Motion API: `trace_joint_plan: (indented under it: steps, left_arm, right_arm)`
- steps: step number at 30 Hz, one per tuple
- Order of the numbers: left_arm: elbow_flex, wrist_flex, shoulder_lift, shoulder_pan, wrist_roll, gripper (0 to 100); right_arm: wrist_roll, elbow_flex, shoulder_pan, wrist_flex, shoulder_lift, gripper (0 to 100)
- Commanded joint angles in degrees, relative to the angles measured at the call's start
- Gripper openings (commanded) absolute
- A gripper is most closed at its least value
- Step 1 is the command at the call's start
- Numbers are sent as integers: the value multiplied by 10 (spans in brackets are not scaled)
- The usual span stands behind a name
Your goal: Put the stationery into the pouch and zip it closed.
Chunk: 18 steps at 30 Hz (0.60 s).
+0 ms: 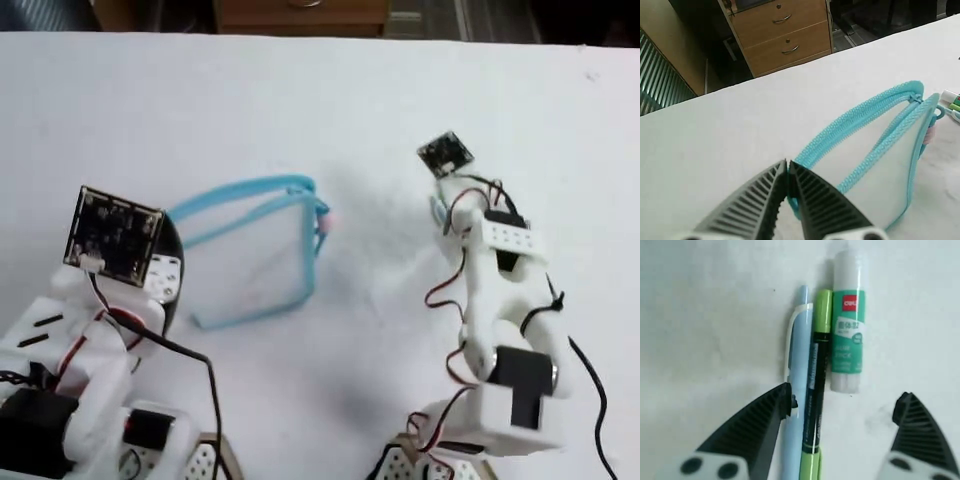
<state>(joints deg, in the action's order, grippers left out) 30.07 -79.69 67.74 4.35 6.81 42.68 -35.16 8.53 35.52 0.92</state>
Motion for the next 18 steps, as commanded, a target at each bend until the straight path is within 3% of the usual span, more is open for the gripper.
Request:
trace_joint_plan:
  steps: [1,4,8,12,18]
  left_arm:
    - [5,-11,-5,7,3,22]
    - [5,-11,-5,7,3,22]
    - [5,-11,-5,7,3,22]
    - [5,-11,-5,7,3,22]
    - [5,-11,-5,7,3,22]
  right_arm:
    - [-28,41,-14,-27,51,324]
    - [-86,98,-29,-25,118,324]
    - [-99,165,-41,-8,183,323]
    - [-103,231,-39,72,212,307]
    - [-103,308,-38,153,251,59]
